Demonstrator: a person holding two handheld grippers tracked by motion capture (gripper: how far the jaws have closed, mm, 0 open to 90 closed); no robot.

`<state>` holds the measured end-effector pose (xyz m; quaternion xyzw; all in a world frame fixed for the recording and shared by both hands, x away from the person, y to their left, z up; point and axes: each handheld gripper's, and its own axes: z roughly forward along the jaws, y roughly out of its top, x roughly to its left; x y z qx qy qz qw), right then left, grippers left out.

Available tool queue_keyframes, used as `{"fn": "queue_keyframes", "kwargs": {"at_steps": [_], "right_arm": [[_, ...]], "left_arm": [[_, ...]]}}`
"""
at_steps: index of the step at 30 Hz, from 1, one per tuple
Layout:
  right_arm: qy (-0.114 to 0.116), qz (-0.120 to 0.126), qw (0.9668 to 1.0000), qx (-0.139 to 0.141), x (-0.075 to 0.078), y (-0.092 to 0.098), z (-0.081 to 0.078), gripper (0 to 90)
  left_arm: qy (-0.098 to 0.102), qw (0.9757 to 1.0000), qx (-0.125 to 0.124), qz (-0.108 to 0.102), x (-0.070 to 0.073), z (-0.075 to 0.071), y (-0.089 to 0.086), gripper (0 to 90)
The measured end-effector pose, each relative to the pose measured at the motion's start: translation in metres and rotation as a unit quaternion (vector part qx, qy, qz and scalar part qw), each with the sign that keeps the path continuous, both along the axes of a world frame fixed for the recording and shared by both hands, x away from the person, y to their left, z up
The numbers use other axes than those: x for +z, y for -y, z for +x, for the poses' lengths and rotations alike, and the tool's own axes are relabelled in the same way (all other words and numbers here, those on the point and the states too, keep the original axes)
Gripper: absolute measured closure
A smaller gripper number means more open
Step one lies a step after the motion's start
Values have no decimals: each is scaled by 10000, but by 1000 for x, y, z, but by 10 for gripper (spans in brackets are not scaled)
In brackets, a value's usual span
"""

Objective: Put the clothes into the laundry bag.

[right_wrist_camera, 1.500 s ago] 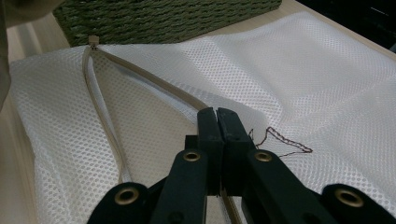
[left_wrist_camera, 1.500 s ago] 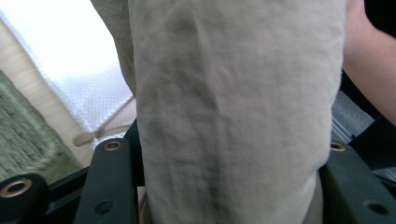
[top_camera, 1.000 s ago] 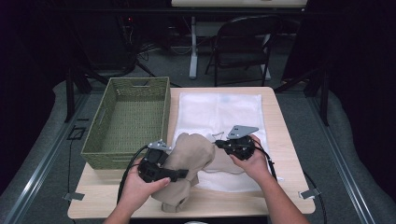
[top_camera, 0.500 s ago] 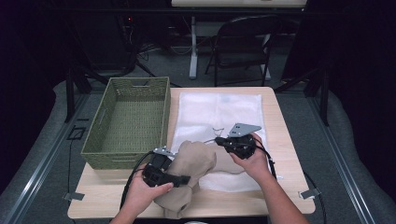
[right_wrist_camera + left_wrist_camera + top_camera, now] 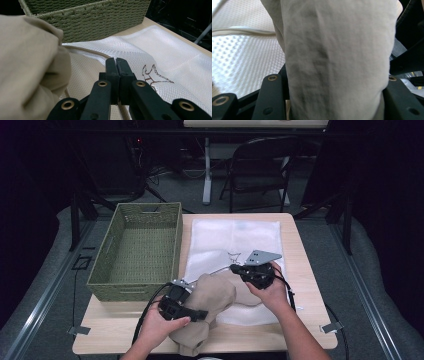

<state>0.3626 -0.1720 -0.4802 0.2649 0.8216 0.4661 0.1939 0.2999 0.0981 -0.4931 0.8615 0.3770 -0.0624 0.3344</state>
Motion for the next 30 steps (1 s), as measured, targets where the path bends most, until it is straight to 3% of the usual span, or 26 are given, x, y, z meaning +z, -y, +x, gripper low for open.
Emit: {"fn": "queue_keyframes", "kwargs": {"at_steps": [10, 16, 20, 30], "right_arm": [[2, 47, 10000, 11, 2, 0, -1, 890], [5, 49, 10000, 31, 2, 0, -1, 890], [7, 31, 10000, 39, 2, -1, -2, 890], [48, 56, 10000, 51, 3, 0, -3, 890]], "left_arm": [[-169, 9994, -256, 154, -10, 10, 24, 468], [-212, 9993, -267, 135, -13, 17, 32, 468], [-266, 9989, -301, 235, -19, 22, 36, 468], [-445, 9987, -180, 196, -29, 33, 40, 468]]}}
